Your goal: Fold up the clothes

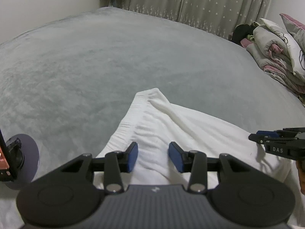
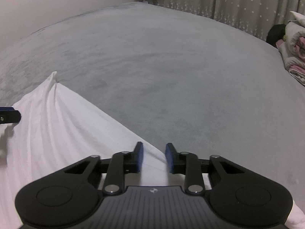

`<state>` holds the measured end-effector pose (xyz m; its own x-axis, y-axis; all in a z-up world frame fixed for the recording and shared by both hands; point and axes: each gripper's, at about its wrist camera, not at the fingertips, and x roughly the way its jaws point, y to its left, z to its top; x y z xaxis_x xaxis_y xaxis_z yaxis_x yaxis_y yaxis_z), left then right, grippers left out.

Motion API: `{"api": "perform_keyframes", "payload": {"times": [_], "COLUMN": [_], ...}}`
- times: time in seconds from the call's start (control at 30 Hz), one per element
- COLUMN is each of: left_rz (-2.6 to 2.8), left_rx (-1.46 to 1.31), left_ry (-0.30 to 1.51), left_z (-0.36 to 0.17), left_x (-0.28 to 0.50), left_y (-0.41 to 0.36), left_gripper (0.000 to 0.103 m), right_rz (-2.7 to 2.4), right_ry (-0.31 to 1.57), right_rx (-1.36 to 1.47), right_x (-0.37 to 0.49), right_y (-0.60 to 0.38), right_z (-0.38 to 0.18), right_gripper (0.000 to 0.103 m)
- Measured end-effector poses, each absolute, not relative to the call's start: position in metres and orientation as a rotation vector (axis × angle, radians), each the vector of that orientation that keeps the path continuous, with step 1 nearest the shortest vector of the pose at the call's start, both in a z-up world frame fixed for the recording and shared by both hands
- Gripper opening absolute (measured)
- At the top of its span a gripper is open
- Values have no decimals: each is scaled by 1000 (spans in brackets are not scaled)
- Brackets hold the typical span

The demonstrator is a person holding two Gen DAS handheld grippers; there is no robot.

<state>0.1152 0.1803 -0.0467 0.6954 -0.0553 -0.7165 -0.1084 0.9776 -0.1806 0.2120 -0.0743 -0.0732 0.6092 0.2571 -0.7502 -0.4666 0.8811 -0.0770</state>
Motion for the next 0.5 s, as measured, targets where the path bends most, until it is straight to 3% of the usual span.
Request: {"api": "perform_keyframes", "payload": {"times": [0.23, 0.5], "left_rz": [30, 30], "left_rx": [-205, -201], "left_ry": [820, 824], "left_z": [-51, -53], "left_x": [118, 119], "left_y": [179, 178], "left_gripper": [40, 41], "right_rz": [413, 365], "right_ry": [792, 775], "right_rx": [-324, -381], "right_x": [209, 223], "right_y": [-63, -51], "right_z": [-75, -71], "right_gripper": [6, 4]}}
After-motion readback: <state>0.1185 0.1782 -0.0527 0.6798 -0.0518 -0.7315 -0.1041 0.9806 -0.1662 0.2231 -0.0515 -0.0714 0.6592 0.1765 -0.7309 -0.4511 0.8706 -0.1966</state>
